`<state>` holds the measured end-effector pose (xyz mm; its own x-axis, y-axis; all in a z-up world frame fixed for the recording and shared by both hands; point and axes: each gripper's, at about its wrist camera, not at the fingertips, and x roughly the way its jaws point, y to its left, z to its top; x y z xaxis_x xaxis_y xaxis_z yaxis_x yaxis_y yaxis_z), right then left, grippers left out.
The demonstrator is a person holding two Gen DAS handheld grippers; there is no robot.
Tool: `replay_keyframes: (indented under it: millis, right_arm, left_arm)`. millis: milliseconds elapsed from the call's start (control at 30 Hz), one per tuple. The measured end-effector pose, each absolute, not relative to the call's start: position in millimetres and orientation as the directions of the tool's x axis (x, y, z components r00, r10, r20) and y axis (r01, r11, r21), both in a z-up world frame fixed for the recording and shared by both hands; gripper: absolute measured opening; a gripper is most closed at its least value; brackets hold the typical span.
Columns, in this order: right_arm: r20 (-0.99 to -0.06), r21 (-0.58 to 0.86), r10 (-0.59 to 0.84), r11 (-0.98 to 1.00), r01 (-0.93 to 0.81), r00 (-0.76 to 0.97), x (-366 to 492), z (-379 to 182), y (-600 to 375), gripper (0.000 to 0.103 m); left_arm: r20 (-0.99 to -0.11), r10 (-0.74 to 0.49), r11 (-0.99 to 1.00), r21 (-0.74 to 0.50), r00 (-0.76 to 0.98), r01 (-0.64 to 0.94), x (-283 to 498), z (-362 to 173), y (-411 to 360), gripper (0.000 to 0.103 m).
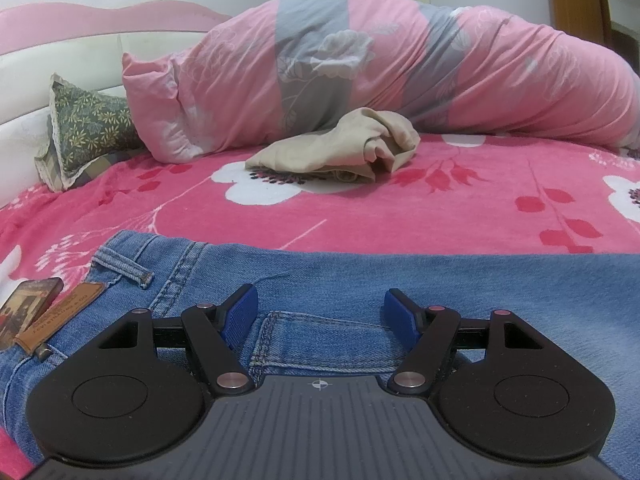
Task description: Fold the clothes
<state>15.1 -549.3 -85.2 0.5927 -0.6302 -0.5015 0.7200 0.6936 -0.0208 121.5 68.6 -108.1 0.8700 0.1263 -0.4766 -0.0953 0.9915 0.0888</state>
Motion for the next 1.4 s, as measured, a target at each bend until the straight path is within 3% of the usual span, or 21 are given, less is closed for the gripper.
replay_keyframes:
  millis: [333, 433, 500, 567, 767, 1000, 1067, 1133, 1167, 1400]
  right_arm:
    - [-0.563, -0.070, -0.635, 0.675, 0.734, 0.530, 20, -99, -553, 0.004]
    - [-0.570, -0.066, -0.616, 0.694, 0.717, 0.544, 9, -95, -549, 0.011]
    - [-0.568, -0.067, -0.605, 0.709, 0.702, 0.558, 1, -93, -545, 0.026]
    - [-0.555, -0.080, -0.611, 0.714, 0.695, 0.565, -8, -89, -538, 0.027]
    - [-0.452, -0.077, -0.594, 0.770, 0.634, 0.666, -20, -60, -499, 0.027]
    - [-0.575, -0.174, -0.494, 0.852, 0.493, 0.652, 53, -92, -500, 0.025]
    - [-0.598, -0.179, -0.550, 0.801, 0.571, 0.583, 57, -99, -522, 0.025]
    - [-0.595, -0.169, -0.605, 0.738, 0.653, 0.530, 55, -97, -538, 0.011]
    - [-0.595, -0.164, -0.618, 0.719, 0.676, 0.513, 54, -96, -541, 0.013]
    - [-0.625, -0.105, -0.379, 0.907, 0.407, 0.683, 68, -94, -443, 0.013]
  left_arm:
    - [-0.476, 0.126, 0.992, 0.087, 0.870, -0.096, 121, -108, 68, 0.070]
    - [-0.476, 0.125, 0.992, 0.086, 0.871, -0.096, 122, -108, 68, 0.070]
    - [-0.475, 0.124, 0.992, 0.083, 0.871, -0.096, 122, -108, 69, 0.070]
    - [-0.473, 0.122, 0.992, 0.081, 0.872, -0.095, 122, -108, 70, 0.070]
    - [-0.472, 0.117, 0.993, 0.074, 0.874, -0.093, 121, -108, 71, 0.070]
    - [-0.468, 0.107, 0.994, 0.058, 0.877, -0.090, 120, -108, 74, 0.070]
    - [-0.468, 0.102, 0.995, 0.051, 0.878, -0.089, 120, -108, 74, 0.070]
    - [-0.468, 0.100, 0.995, 0.047, 0.878, -0.087, 120, -109, 75, 0.070]
    - [-0.468, 0.099, 0.995, 0.047, 0.878, -0.087, 120, -109, 74, 0.070]
    - [-0.468, 0.096, 0.995, 0.043, 0.878, -0.086, 120, -109, 74, 0.071]
